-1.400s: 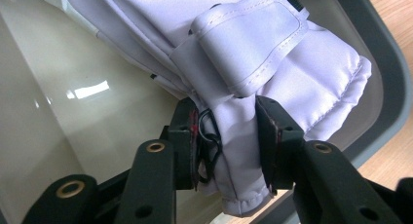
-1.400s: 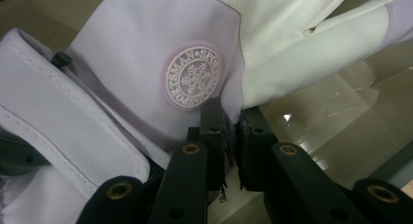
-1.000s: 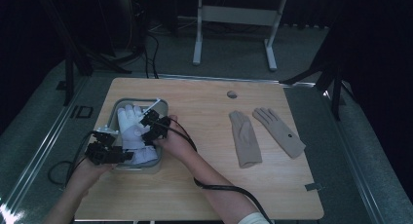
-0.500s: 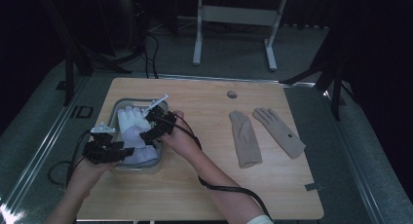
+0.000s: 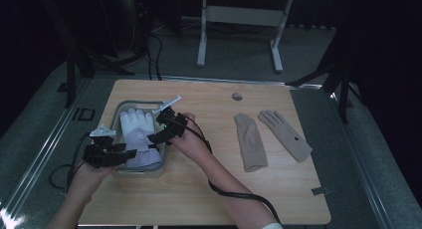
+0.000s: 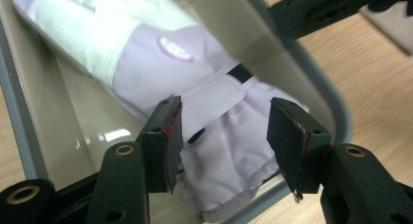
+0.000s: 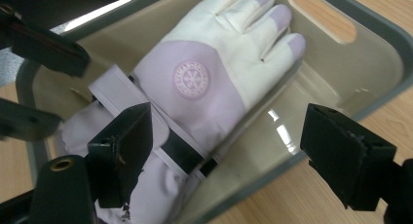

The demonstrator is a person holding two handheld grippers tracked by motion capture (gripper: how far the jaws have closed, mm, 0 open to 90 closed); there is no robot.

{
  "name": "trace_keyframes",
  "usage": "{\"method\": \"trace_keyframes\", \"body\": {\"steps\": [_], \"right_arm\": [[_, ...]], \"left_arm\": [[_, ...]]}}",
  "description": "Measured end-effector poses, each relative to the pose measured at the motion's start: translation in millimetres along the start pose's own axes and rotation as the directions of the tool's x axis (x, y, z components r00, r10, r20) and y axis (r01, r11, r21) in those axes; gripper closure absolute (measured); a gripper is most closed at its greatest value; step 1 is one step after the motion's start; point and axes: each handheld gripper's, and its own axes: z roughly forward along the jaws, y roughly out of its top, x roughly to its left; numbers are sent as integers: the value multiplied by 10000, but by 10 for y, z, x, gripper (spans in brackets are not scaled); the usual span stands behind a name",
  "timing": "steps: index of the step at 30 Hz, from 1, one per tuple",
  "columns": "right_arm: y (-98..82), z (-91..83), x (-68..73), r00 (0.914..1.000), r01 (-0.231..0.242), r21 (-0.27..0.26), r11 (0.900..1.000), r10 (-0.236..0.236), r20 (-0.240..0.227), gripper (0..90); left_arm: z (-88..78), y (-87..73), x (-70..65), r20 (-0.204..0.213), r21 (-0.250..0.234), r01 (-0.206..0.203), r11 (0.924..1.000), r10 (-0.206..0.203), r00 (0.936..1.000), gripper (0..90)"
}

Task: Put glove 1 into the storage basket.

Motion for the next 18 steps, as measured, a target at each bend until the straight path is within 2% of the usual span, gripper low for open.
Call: {"method": "trace_keyframes", "body": {"steps": [2, 3, 4, 9, 10, 11, 15, 16, 17, 18], "right_arm": [[-36, -43, -31, 10000, -14, -68, 10000, 15, 24, 184], [-36, -43, -31, 10000, -14, -68, 10000, 15, 24, 184], [-69, -96, -61, 9999, -101, -161, 9998, 103, 90, 183], [-151, -234, -150, 9995, -216, -370, 9991, 224, 226, 180], [-151, -234, -150, 9995, -216, -370, 9991, 224, 226, 180], [-188, -293, -184, 9992, -216, -418, 9989, 230, 318, 177], [-262, -420, -266, 9982, -310, -587, 9978, 339, 500, 171], [-262, -420, -266, 9982, -310, -587, 9978, 339, 500, 171], [-282, -451, -283, 9978, -352, -627, 9974, 386, 540, 170], [-321, -520, -324, 9972, -371, -683, 9970, 414, 618, 164]], "left_arm": [[-36, -2, -64, 137, -388, -74, 9992, 79, 9999, 456], [-36, -2, -64, 137, -388, -74, 9992, 79, 9999, 443], [-61, 3, -135, 341, -671, -257, 9974, 281, 9990, 436], [-71, 51, -321, 770, -1250, -570, 9905, 670, 9948, 387], [-71, 51, -321, 770, -1250, -570, 9905, 670, 9948, 366], [-50, 72, -384, 959, -1370, -684, 9882, 820, 9920, 363], [25, 102, -500, 1365, -1694, -859, 9818, 1097, 9845, 212], [25, 102, -500, 1365, -1694, -859, 9818, 1097, 9845, 183], [49, 107, -533, 1363, -1722, -920, 9808, 1162, 9838, 183], [89, 109, -593, 1562, -1948, -971, 9760, 1286, 9793, 175]]}}
